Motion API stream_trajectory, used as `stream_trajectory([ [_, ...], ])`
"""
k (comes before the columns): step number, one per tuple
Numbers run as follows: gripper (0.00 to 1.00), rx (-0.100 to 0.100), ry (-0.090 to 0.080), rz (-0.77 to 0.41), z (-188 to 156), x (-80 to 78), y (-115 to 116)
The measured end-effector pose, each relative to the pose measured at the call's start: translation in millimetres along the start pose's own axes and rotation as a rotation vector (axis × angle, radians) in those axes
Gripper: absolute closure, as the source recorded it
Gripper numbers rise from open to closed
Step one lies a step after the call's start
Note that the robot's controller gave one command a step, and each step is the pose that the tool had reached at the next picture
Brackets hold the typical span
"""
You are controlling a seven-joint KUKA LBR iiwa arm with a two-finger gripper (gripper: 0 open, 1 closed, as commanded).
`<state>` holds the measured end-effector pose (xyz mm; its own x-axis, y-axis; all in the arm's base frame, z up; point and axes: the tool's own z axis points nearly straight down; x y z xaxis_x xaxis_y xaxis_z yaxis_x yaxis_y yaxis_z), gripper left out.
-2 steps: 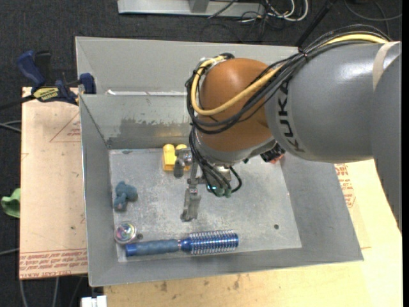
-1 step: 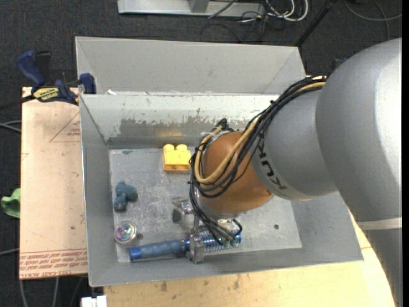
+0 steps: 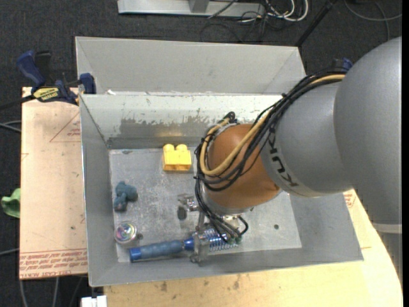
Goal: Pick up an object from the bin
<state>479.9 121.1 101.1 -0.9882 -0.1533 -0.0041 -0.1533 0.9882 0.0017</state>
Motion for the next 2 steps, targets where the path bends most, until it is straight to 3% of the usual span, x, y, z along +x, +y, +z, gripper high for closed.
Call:
stream_trajectory([
  [1,0.0,-0.001,0.002,-0.175,-6,-7.0,33],
  [2,0.0,0.001,-0.013,-0.279,29,-9.5,34],
])
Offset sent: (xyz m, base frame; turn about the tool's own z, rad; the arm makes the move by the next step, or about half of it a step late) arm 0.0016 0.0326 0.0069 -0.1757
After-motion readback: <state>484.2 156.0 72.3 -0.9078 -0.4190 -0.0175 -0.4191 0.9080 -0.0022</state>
